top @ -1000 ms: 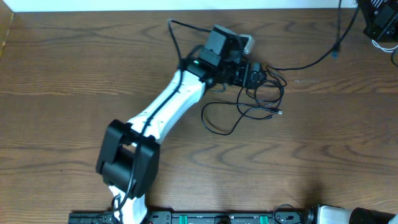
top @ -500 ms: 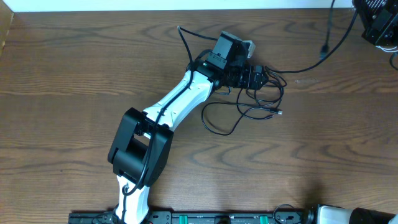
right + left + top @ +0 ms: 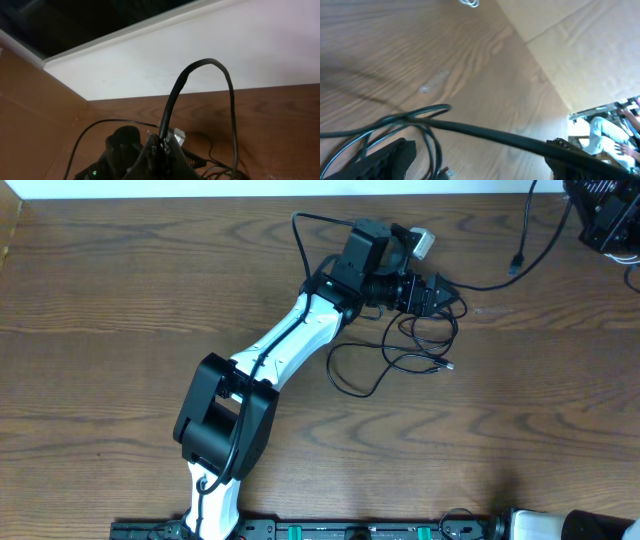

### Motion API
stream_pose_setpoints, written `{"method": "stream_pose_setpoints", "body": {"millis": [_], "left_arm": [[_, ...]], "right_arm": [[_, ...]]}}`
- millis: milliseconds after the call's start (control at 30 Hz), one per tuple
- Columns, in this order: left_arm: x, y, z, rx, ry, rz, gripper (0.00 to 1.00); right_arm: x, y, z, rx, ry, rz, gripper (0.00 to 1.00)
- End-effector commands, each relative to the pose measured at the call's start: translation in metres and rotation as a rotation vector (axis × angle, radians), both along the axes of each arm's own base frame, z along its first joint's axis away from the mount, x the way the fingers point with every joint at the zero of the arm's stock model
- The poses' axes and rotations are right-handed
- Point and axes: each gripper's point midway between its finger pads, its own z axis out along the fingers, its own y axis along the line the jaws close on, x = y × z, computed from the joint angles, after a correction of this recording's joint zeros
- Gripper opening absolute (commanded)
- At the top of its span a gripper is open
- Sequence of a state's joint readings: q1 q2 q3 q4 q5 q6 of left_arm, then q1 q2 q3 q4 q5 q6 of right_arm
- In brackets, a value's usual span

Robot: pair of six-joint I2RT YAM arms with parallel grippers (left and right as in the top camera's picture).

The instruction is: Untangle cables

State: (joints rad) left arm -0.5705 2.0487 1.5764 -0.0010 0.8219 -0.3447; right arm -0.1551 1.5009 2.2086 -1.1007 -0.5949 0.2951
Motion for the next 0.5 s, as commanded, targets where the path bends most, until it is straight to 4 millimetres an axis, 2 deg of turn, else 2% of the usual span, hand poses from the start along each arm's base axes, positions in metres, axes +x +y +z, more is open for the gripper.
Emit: {"method": "stream_pose_setpoints", "body": {"millis": [0, 233, 333, 467], "left_arm": [[-0.006, -0.003, 0.008, -0.041, -0.02, -0.051, 0.88], [0.016, -0.009, 0.036, -0.11, -0.186, 0.0, 0.83], [0.028, -0.006, 0.036, -0.091, -0.217, 0.066, 0.78], [0.034, -0.004, 0.036, -0.082, -0.228, 0.097, 0.7]], "right_arm": [[0.001, 0.0, -0.001, -0.018, -0.006, 0.008, 0.01], [0.001, 0.0, -0.003, -0.017, 0.004, 0.009, 0.01], [0.0, 0.0, -0.005, -0.022, 0.011, 0.011, 0.01], [-0.001, 0.0, -0.007, -0.027, 0.015, 0.014, 0.01]]}}
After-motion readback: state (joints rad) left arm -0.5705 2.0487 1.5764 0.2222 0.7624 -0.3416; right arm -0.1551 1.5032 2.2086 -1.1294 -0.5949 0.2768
